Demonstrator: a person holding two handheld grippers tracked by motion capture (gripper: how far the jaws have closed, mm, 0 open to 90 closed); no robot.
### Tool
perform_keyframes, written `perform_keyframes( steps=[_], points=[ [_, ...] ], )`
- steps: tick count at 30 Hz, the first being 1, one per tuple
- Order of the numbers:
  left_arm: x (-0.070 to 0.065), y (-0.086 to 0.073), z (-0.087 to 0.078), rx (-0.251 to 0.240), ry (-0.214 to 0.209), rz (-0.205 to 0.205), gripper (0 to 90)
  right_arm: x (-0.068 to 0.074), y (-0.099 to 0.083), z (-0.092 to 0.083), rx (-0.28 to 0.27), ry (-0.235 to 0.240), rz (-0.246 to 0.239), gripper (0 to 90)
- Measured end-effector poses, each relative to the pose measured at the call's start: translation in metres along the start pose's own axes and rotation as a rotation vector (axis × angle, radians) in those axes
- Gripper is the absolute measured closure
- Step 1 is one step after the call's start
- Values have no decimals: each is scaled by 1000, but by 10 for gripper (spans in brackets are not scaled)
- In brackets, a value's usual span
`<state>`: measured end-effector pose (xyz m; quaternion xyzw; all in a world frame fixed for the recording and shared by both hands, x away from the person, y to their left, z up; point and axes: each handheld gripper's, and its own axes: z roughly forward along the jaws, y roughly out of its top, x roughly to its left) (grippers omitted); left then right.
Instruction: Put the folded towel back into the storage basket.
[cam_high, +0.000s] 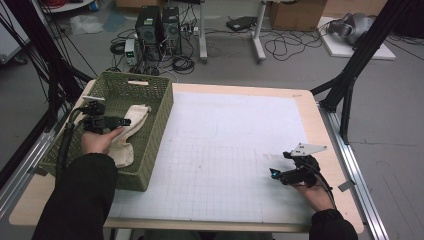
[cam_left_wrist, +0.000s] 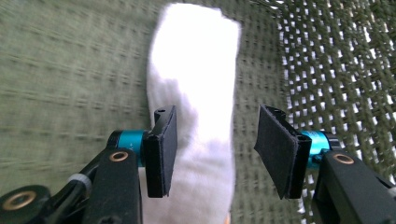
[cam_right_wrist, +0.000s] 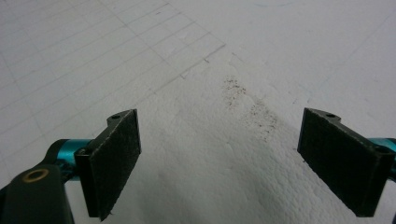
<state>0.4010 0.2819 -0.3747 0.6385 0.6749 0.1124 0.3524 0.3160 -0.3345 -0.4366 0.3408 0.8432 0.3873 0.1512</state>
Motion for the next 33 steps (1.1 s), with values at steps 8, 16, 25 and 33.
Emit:
perform_keyframes(
  steps=[8, 16, 25, 33],
  points=[
    [-4, -5, -9, 225, 40, 130, 485, 0, 0, -1, -6, 0, -3, 125],
    [-4, -11, 7, 399, 172, 180, 799, -1, 1, -2, -14, -3, 2, 125],
    [-5, -5, 13, 133, 41, -62, 806, -1, 1, -2, -18, -4, 1, 125],
    [-4, -6, 11, 240, 43, 11, 591, -1, 1, -2, -18, 3, 3, 125]
  ],
)
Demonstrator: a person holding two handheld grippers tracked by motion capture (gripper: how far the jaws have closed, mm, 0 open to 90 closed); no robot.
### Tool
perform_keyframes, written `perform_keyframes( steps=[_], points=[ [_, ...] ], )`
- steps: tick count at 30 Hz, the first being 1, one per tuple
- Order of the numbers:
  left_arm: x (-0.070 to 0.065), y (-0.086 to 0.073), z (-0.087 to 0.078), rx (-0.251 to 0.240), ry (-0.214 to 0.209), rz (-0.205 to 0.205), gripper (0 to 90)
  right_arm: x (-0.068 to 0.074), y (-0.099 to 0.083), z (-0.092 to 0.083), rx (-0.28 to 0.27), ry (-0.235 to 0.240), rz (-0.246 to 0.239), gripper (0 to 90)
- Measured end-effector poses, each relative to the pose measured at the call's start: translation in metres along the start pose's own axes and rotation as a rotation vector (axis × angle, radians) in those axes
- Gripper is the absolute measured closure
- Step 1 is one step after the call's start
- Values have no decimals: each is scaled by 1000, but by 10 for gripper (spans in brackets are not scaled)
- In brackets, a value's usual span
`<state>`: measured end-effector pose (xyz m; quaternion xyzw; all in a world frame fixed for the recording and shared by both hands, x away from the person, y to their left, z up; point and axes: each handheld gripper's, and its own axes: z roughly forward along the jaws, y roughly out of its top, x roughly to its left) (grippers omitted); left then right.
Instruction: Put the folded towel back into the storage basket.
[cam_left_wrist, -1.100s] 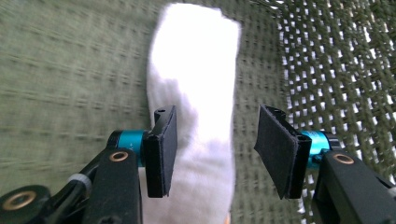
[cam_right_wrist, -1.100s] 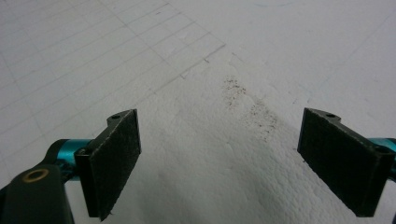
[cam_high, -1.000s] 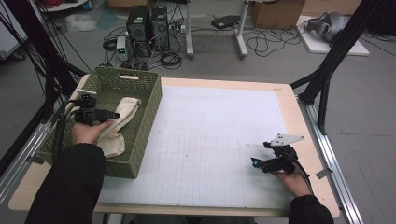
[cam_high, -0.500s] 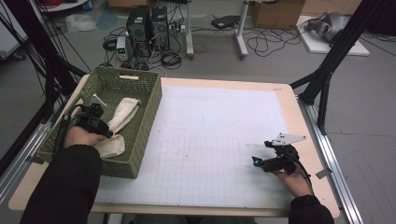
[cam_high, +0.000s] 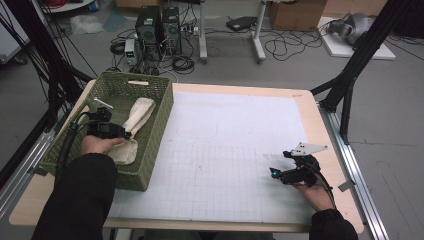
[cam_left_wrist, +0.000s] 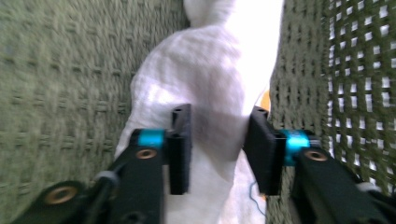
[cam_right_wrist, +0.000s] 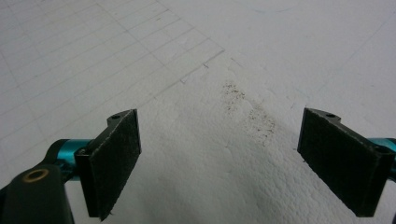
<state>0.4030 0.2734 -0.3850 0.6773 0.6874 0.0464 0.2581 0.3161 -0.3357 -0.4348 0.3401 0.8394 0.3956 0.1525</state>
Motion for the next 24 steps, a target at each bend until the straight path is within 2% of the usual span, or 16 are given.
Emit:
perform_keyframes(
  steps=[2, 3, 4, 6, 7, 8, 10, 11, 13, 16, 18, 19, 20, 21, 22, 24],
  points=[
    [1, 0, -7, 14, 10, 13, 539, 0, 0, 0, 3, -2, -10, 125],
    [1, 0, -9, 39, 19, 33, 534, 1, 0, 0, 3, -1, -8, 125],
    [2, -1, -11, 65, 40, 45, 532, 1, 0, 1, 3, 3, -5, 125],
    [2, -3, -12, 125, 112, 92, 532, 1, 0, 1, 5, 2, -7, 125],
    [3, -4, -11, 154, 120, 93, 549, 1, 0, 1, 5, 2, -5, 125],
    [3, -5, -10, 173, 103, 101, 601, 1, 0, 1, 4, 1, -6, 125],
    [-2, -5, -8, 179, 84, 127, 854, 1, 1, 1, 4, 1, -7, 125],
    [-3, -5, -8, 165, 63, 113, 872, 1, 1, 1, 1, 1, -7, 125],
    [-4, -4, -8, 138, 18, 98, 875, 1, 2, 1, 1, 2, -9, 125],
    [-6, -4, -2, 125, -44, 66, 875, 1, 2, 1, -1, -2, -11, 125],
    [-7, -5, 4, 128, -57, 59, 870, 1, 2, 2, 0, 1, -10, 125],
    [-7, -6, 8, 136, -65, 40, 840, 2, 2, 2, 1, 3, -7, 125],
    [-7, -7, 12, 159, -59, 25, 769, 1, 2, 2, 0, 5, -13, 125],
    [-7, -8, 17, 193, -46, 22, 707, 2, 2, 2, 0, 5, -12, 125],
    [-7, -9, 20, 209, -46, 23, 685, 1, 3, 2, -2, 3, -16, 125],
    [-9, -10, 20, 204, -45, 41, 681, 1, 2, 2, -4, 3, -8, 125]
  ],
)
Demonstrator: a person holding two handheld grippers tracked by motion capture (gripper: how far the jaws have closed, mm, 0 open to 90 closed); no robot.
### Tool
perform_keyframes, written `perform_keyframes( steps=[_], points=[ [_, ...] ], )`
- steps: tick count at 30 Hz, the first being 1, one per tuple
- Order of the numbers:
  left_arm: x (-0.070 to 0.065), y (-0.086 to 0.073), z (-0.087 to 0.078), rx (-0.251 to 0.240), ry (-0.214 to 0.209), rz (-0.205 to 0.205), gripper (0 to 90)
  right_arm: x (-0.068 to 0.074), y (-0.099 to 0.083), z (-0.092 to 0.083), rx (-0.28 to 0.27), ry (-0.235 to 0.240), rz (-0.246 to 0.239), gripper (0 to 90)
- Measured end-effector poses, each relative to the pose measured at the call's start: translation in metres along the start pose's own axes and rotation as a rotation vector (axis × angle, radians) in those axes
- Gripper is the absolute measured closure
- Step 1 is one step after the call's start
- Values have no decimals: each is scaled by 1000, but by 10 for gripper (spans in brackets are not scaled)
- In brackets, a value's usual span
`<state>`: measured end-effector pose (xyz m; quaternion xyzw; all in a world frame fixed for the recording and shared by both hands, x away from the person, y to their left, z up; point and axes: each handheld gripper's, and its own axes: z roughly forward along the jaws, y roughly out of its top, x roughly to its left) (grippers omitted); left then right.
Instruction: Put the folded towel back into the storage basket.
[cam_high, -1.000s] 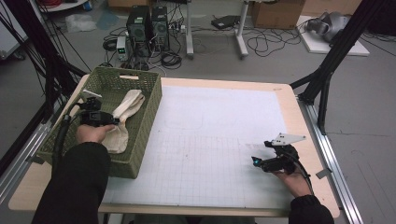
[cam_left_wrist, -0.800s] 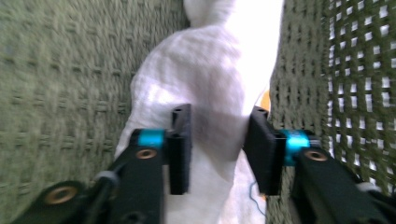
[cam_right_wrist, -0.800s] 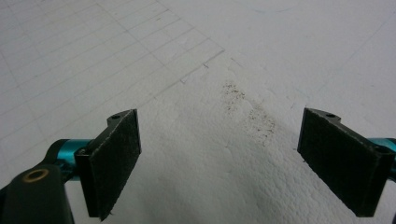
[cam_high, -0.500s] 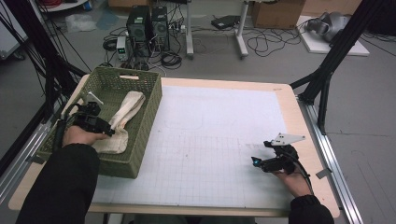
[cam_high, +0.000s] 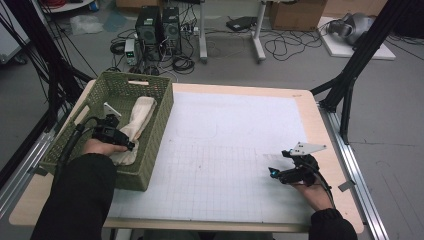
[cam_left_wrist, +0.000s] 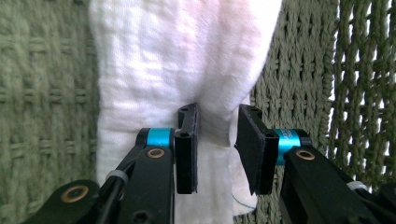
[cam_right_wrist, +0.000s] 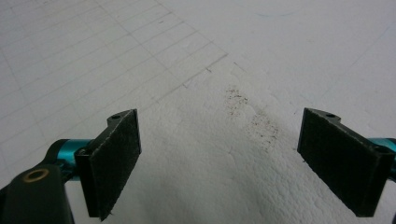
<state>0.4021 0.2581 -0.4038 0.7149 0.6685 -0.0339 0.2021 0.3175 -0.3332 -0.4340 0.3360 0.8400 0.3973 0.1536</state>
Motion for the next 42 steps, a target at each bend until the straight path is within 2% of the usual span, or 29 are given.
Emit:
perform_keyframes(
  steps=[2, 4, 8, 12, 18, 19, 21, 22, 24, 25, 27, 30, 32, 33, 35, 37, 38, 39, 41, 42],
  points=[
    [-1, -1, 1, -4, 8, 20, 662, 0, 0, 0, -3, 0, 1, 125],
    [-4, -2, 1, -3, 21, 59, 665, 0, 1, 0, -2, 2, -3, 126],
    [-6, -4, 2, -8, 40, 92, 679, 1, 1, 0, -2, 6, -7, 129],
    [-9, -6, 3, -17, 91, 156, 751, 1, 2, 0, -5, 7, -7, 132],
    [-13, -7, 2, -14, 141, 208, 846, 1, 3, -2, -13, 7, -14, 132],
    [-15, -7, 1, 1, 155, 229, 849, 0, 3, -2, -16, 7, -11, 132],
    [-29, -4, 1, 84, 244, 343, 850, 0, 3, -3, -21, 8, -7, 132],
    [-35, -3, 0, 112, 274, 369, 849, -1, 3, -4, -21, 5, -2, 132],
    [-38, -2, -9, 118, 220, 352, 848, -2, 3, -3, -24, 8, -1, 132],
    [-37, -3, -13, 108, 215, 338, 848, -1, 3, -3, -23, 10, 0, 132],
    [-37, -5, -15, 141, 199, 330, 847, 0, 3, -3, -19, 11, -6, 132],
    [-37, -5, -12, 148, 173, 325, 835, 1, 3, -3, -15, 10, -3, 132],
    [-35, -4, -9, 180, 118, 315, 767, 1, 4, -2, -16, 11, -9, 132],
    [-34, -3, -9, 180, 109, 312, 706, 2, 4, -2, -14, 12, -8, 132],
    [-33, -2, -15, 124, 78, 309, 622, 1, 4, -2, -15, 9, -8, 132],
    [-31, 0, -20, 71, 52, 281, 600, 0, 3, -2, -18, 9, -2, 132],
    [-30, 2, -24, 28, 32, 270, 576, 0, 3, -2, -13, 12, -2, 132],
    [-28, 3, -27, -21, 24, 258, 596, 1, 3, -2, -10, 14, -4, 132],
    [-26, 5, -29, -128, 75, 226, 629, 1, 3, -2, -11, 12, -7, 132],
    [-24, 5, -29, -175, 82, 214, 666, 1, 4, -2, -12, 11, -5, 132]
  ],
)
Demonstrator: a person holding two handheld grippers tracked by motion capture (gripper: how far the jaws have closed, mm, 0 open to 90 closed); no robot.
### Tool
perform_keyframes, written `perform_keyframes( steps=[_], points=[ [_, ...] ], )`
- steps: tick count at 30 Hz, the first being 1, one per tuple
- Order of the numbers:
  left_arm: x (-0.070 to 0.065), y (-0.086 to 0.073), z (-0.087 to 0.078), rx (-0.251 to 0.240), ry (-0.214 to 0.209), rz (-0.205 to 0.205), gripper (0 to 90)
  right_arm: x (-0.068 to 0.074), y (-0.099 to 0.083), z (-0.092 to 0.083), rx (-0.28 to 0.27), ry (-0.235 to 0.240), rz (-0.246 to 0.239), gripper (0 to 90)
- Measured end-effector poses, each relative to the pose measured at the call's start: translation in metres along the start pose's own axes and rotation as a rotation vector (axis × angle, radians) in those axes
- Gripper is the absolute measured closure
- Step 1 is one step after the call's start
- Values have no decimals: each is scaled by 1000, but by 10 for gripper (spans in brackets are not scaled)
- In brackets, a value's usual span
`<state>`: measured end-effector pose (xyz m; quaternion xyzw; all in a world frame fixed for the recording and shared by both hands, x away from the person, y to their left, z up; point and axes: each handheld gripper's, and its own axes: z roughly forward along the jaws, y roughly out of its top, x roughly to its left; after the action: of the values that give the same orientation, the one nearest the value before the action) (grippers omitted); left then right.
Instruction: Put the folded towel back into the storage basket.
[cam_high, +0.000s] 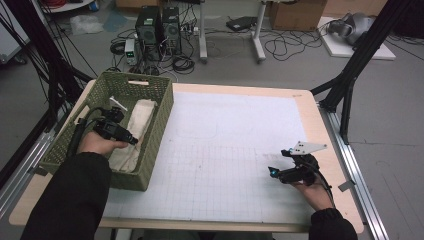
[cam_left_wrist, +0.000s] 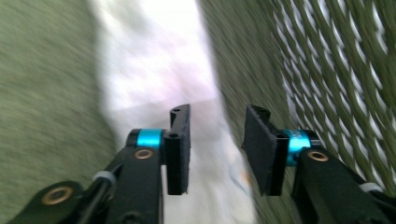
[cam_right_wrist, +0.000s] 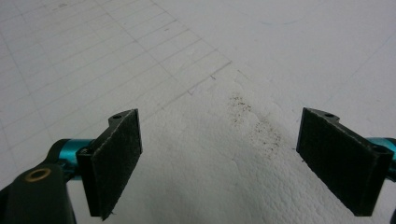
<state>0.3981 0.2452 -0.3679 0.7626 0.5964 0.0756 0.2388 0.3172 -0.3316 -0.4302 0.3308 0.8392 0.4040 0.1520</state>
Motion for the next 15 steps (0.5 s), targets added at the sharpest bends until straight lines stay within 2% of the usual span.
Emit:
perform_keyframes(
  steps=[1, 3, 4, 7, 8, 9, 10, 12, 14, 15],
  points=[
    [1, 1, 2, -22, 1, -11, 702, 0, 0, 0, -1, 2, 0, 132],
    [1, 1, 11, -20, 20, -16, 732, 0, 0, 0, -1, 0, 1, 132],
    [0, 0, 17, 1, 14, -15, 752, 0, 0, 0, 0, 2, -2, 132],
    [0, -3, 33, 78, 64, 4, 753, 0, 0, 1, 4, 0, -1, 132],
    [0, -6, 38, 112, 54, 8, 749, 0, 0, 1, 6, 3, 3, 132],
    [-1, -6, 38, 105, 58, 26, 751, 0, 0, 1, 7, 2, -1, 132],
    [-2, -5, 38, 110, 57, 21, 749, 0, 0, 1, 7, 3, -2, 132],
    [-3, -5, 36, 106, 41, 37, 710, 0, 0, 1, 7, 4, -5, 132],
    [-2, -5, 33, 92, 48, 40, 705, 0, 0, 1, 6, 3, -3, 133],
    [-3, -4, 29, 64, 47, 45, 703, 0, 0, 1, 3, 3, -3, 132]
  ],
)
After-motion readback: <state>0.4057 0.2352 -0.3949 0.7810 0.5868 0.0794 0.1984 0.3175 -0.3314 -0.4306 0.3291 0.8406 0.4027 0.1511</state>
